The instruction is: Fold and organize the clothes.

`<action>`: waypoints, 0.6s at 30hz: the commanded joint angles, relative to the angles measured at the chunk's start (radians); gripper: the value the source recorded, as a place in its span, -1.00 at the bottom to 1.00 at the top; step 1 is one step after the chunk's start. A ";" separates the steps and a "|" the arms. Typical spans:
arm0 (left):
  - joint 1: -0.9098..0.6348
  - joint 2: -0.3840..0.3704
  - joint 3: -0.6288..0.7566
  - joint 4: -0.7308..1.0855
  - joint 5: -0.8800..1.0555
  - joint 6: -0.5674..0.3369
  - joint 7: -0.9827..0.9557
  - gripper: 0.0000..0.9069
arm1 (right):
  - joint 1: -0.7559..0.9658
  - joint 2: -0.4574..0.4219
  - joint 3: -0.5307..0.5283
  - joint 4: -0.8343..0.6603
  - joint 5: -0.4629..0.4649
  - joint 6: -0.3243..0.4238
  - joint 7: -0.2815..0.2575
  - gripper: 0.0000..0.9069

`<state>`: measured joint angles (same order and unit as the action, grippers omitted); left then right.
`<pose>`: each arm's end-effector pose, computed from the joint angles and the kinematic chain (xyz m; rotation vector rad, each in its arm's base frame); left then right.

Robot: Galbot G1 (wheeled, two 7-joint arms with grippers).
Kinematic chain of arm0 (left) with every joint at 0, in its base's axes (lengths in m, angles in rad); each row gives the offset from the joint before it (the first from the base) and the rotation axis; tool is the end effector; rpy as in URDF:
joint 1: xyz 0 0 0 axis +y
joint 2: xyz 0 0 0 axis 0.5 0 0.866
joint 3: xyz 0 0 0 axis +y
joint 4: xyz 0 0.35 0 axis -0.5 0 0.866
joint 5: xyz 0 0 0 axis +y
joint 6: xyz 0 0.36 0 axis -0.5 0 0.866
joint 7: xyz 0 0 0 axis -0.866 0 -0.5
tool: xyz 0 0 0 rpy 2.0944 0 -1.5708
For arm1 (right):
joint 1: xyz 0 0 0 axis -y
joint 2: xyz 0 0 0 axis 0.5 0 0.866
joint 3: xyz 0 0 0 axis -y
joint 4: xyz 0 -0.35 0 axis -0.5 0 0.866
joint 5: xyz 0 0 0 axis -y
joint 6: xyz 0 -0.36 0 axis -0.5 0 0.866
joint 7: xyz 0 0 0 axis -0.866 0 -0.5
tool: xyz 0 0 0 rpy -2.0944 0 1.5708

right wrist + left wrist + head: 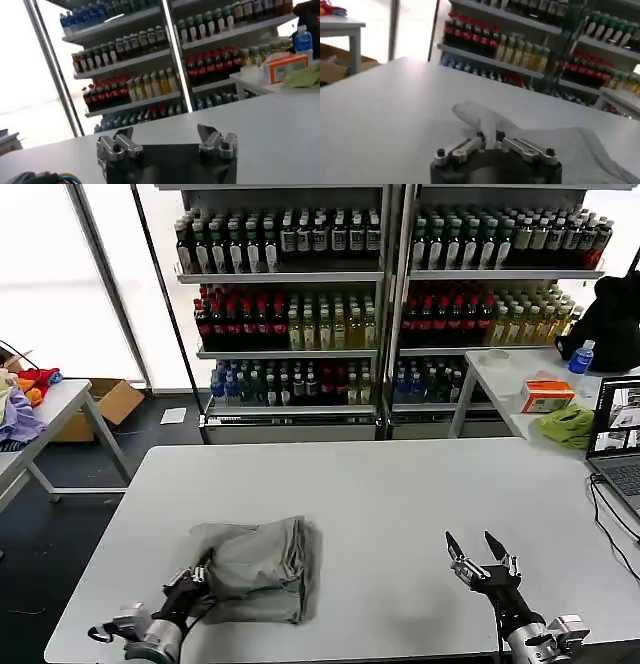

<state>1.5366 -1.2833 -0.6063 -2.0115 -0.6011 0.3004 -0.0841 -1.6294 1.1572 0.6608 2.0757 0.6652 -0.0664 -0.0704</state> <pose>0.2014 0.0815 -0.3121 -0.0077 -2.7529 0.3978 0.1817 -0.1101 -0.2917 0.2318 -2.9764 -0.3657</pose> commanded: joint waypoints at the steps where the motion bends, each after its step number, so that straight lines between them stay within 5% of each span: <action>1: 0.056 0.228 -0.443 -0.031 -0.273 0.061 0.030 -0.93 | 0.011 0.001 -0.010 -0.002 0.002 -0.001 0.003 1.00; 10: 0.082 0.509 -0.642 0.027 -0.415 0.113 0.037 -0.93 | 0.012 -0.008 0.001 0.010 0.009 0.000 0.007 1.00; 14: 0.080 0.538 -0.645 -0.054 -0.460 0.137 -0.003 -0.93 | 0.012 -0.004 0.008 0.011 0.010 0.001 0.007 1.00; 18: 0.065 0.479 -0.522 -0.171 -0.437 0.142 -0.047 -0.93 | 0.011 -0.002 0.011 0.010 0.010 0.005 0.006 1.00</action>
<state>1.6003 -0.9151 -1.0976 -2.0231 -0.9310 0.4037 -0.0696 -1.6190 1.1539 0.6707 2.0853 0.6741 -0.0644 -0.0643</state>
